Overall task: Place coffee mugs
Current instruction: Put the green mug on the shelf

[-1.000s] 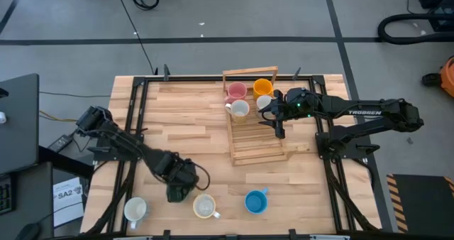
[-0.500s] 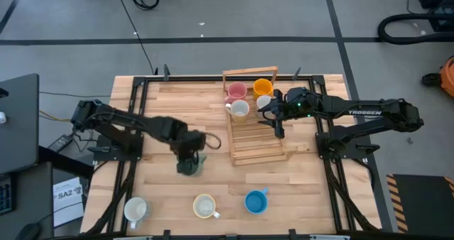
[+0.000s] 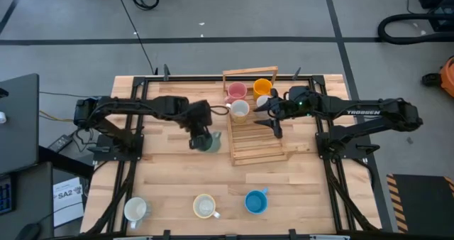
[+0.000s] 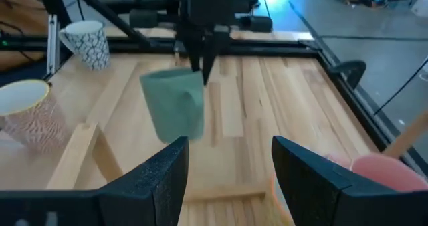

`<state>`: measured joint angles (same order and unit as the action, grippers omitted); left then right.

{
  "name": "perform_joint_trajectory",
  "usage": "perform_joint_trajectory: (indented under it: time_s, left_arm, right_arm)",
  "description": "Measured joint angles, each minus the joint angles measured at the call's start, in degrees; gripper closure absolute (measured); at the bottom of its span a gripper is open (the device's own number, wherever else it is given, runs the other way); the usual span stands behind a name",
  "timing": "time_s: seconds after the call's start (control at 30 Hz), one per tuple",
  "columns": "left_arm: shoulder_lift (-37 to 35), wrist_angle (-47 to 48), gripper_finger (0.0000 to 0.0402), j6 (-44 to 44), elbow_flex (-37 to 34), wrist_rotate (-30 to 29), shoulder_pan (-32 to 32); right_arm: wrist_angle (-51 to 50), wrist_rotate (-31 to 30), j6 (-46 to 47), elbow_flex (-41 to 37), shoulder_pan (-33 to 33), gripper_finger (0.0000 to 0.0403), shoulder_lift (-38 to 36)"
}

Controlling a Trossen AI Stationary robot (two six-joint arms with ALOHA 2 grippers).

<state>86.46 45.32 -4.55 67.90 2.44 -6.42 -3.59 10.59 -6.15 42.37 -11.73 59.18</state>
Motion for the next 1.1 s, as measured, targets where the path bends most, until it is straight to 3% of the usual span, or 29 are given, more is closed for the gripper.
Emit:
perform_joint_trajectory:
  time_s: [0.43, 0.8, 1.1]
  left_arm:
    - [0.0, -11.9, 0.0377, 8.6, 0.0, 0.0, -1.7]
    - [0.0, -17.8, 0.0377, 14.8, 0.0, -0.3, -1.4]
    - [0.1, -19.1, 0.0377, 15.3, 0.0, -0.3, -1.4]
  right_arm:
    - [21.3, 9.1, 0.0, 0.0, -0.5, 0.0183, 12.3]
    - [33.3, 19.1, 3.7, 0.0, -1.3, 0.0183, 22.2]
    - [37.0, 19.3, 3.7, 0.0, -1.3, 0.0183, 26.1]
